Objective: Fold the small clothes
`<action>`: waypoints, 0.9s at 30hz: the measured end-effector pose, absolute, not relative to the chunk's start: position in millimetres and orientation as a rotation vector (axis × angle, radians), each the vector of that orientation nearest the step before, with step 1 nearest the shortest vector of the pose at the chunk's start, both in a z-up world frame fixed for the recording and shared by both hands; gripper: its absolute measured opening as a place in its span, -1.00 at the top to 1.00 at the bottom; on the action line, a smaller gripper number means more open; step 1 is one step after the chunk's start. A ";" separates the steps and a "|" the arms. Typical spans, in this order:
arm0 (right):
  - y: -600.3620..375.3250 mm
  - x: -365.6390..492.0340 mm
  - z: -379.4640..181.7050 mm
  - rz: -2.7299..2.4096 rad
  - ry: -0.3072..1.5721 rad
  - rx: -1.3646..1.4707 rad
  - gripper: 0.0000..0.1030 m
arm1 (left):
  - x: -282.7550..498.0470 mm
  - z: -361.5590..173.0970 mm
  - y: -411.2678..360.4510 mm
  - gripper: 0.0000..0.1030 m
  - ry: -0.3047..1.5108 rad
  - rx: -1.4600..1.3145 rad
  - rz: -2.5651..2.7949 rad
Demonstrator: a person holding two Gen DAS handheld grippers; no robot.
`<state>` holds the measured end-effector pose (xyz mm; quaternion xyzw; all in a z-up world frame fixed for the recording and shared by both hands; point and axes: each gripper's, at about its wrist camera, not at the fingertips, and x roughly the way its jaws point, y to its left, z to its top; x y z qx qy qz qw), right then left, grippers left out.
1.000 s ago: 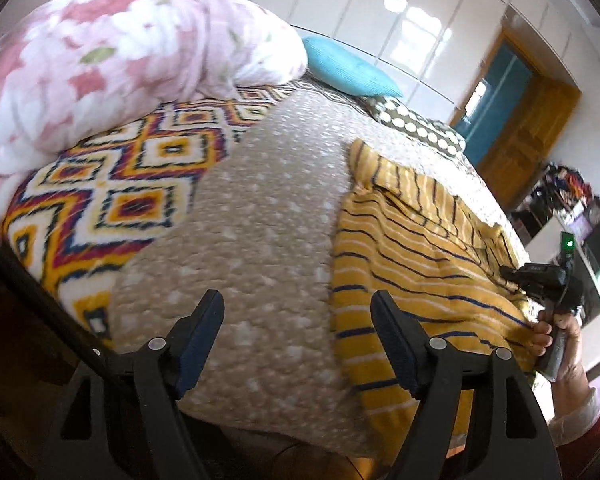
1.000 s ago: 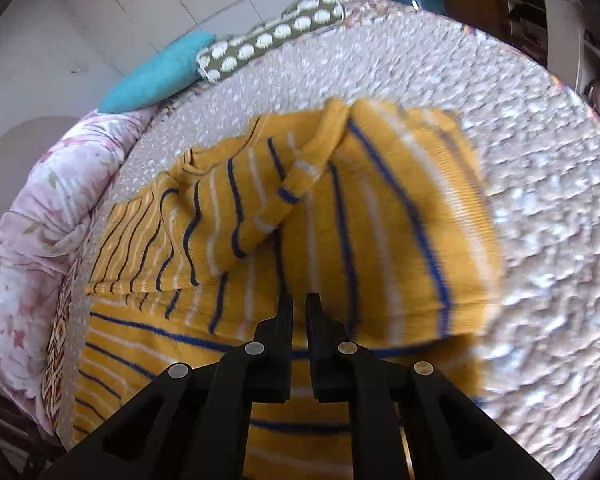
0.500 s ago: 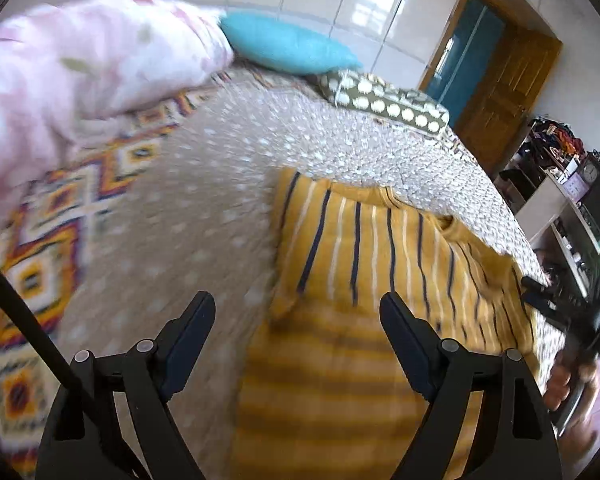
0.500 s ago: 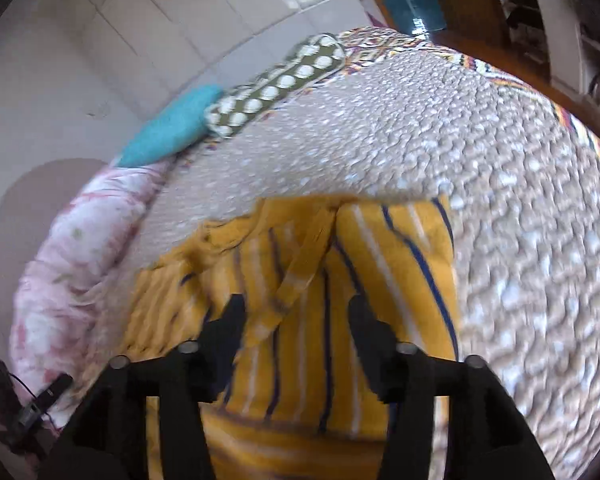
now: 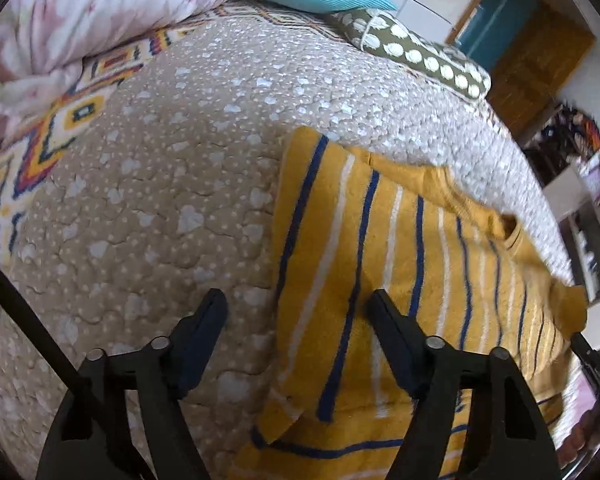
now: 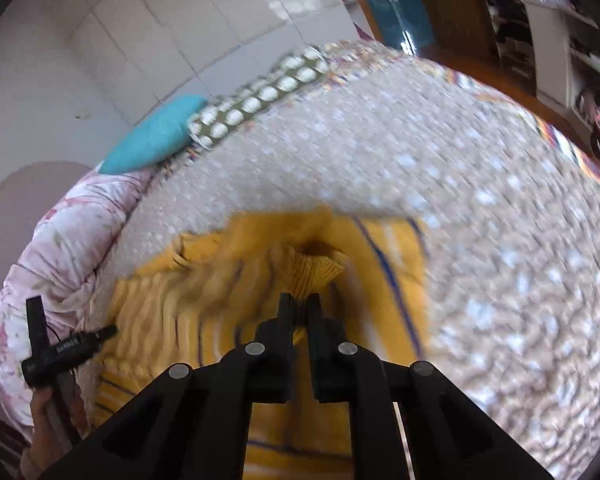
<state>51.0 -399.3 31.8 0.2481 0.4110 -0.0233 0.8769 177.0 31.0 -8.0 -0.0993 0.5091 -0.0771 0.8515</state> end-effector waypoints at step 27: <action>-399.4 118.0 21.5 0.091 0.921 0.418 0.61 | 209.1 5.3 7.8 0.74 1.094 -0.297 -0.311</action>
